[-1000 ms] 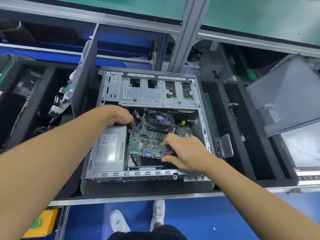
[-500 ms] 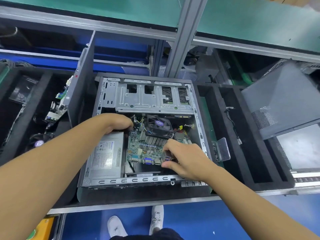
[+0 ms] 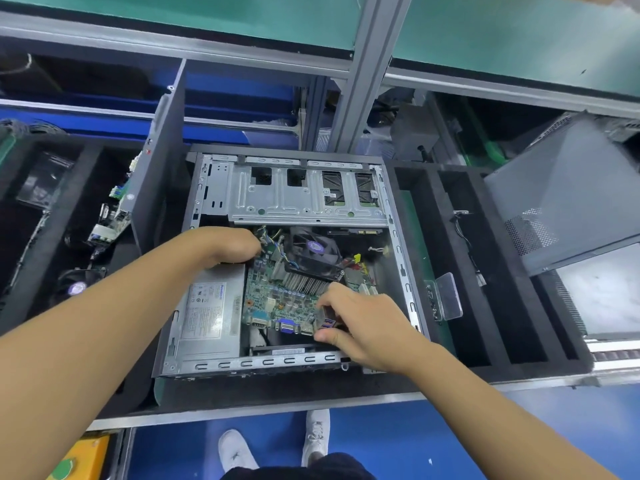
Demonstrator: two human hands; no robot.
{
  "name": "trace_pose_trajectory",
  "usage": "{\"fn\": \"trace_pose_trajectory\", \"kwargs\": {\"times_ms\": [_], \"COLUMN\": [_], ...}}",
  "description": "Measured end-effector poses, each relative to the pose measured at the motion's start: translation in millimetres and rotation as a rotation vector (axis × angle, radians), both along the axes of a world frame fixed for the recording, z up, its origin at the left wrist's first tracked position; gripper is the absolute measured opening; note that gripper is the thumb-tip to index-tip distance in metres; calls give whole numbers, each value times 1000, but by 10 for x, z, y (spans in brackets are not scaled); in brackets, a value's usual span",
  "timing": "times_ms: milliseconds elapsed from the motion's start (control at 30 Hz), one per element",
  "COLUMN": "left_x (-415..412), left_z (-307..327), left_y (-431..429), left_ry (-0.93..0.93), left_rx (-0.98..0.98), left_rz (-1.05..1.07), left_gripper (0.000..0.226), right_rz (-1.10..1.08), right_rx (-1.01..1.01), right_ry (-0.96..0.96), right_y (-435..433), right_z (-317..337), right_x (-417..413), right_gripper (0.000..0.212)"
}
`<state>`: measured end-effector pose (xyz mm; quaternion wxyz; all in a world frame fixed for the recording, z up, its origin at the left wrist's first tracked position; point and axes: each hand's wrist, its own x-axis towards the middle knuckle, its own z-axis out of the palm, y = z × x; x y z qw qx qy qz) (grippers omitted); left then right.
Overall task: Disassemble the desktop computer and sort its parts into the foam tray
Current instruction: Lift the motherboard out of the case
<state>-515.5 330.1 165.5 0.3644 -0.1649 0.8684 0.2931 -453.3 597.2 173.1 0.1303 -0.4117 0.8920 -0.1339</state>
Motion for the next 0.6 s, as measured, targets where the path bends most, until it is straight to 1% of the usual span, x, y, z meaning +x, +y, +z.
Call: {"fn": "trace_pose_trajectory", "kwargs": {"times_ms": [100,200,267,333,400,467,600], "left_x": [-9,-13,-13,3,3,1,10], "left_z": [71,124,108,88,72,57,67], "left_y": [-13,22,4,0,-7,-33,-56], "left_ry": [37,41,37,40,54,76,119], "left_rx": [36,17,-9,-56,-129,-193,-176], "left_rz": [28,12,5,1,-17,-39,22], "left_gripper": [22,28,30,24,17,19,25], "right_rz": [-14,-41,-15,10,2,-6,73], "right_rx": [-58,-129,-110,-78,-111,-143,-98], "right_ry": [-19,-57,-59,-72,-131,-194,-317], "right_y": [66,99,68,12,-25,-41,-145], "right_z": [27,33,19,9,38,94,152], "right_x": [-23,-35,-54,-77,-138,-254,-450], "right_gripper": [34,32,34,37,38,38,37]}}
